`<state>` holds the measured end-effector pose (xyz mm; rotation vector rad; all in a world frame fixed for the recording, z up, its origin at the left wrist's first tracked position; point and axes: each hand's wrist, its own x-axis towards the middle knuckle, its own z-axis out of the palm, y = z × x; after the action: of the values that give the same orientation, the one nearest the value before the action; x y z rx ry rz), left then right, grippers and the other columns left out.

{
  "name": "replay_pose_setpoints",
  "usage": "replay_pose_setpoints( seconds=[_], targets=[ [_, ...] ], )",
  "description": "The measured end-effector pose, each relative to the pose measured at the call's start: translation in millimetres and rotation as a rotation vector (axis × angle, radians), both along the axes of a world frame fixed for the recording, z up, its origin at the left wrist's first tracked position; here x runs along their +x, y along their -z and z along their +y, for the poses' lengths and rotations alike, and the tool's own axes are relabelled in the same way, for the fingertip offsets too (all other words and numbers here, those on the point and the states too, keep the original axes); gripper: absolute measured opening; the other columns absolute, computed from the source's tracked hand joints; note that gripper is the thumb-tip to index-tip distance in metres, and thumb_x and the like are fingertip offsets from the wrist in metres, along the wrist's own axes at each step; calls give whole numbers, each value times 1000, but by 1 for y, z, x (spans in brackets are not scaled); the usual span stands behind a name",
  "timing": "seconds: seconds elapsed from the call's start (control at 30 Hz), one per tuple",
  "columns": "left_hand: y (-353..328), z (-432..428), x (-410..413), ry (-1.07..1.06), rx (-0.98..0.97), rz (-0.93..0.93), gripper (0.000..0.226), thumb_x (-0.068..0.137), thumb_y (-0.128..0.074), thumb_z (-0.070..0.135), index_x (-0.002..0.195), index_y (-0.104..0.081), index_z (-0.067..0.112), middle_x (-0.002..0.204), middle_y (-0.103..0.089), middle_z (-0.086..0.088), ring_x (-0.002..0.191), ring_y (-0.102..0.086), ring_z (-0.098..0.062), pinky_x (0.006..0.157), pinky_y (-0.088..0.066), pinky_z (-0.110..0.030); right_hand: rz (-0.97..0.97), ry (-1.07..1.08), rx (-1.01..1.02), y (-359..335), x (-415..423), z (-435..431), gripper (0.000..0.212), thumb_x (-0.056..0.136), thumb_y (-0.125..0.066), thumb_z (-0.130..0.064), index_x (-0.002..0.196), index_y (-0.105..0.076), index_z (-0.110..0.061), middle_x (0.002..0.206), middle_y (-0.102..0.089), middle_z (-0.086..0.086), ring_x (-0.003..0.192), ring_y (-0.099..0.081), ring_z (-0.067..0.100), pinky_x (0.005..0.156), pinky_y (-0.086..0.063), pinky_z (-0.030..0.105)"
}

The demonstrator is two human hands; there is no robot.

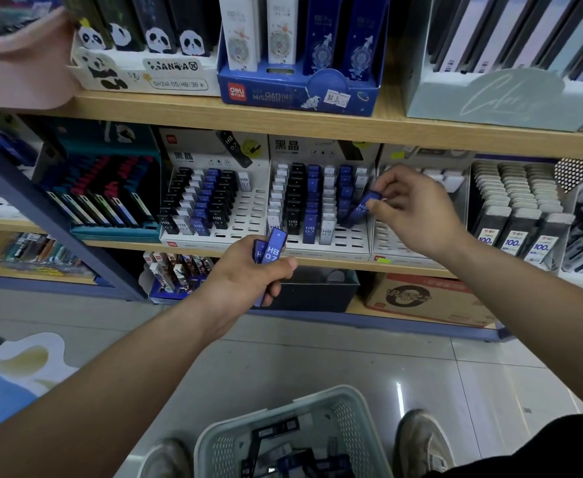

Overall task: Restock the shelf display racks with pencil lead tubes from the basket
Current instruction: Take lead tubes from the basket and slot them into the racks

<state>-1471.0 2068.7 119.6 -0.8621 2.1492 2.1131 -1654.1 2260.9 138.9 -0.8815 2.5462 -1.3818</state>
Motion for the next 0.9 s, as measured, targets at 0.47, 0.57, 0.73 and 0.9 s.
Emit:
replay_pose_setpoints(
  seconds=[0.47,0.57,0.73,0.9],
  targets=[
    [-7,1,0,-2,106,22,8,97,-62,8,103,-58,10,79,-71,-4,54,-53,-14,48,-42,-27,231,-13,155,12,-2,-14,12,91,-71,-12,98,-63,-18,83,-62,-5,77,-64,13,75,-53,25],
    [-6,0,2,4,99,32,9,97,-62,9,105,-58,9,81,-73,-4,55,-55,-14,49,-44,-27,223,-24,165,11,-3,-15,12,91,-71,-13,97,-63,-19,84,-64,-3,77,-63,11,73,-50,17],
    [-7,-3,4,-5,93,49,8,97,-62,10,105,-60,11,84,-74,-5,56,-56,-14,51,-44,-28,258,-80,225,14,-1,-14,11,91,-71,-12,102,-68,-14,87,-66,-1,81,-64,15,76,-47,18],
    [-10,-3,5,3,90,72,11,97,-63,11,108,-60,11,90,-76,-6,59,-59,-14,51,-48,-26,409,-99,278,20,-3,-17,18,95,-64,-14,112,-71,-10,97,-74,6,88,-69,19,83,-54,28]
  ],
)
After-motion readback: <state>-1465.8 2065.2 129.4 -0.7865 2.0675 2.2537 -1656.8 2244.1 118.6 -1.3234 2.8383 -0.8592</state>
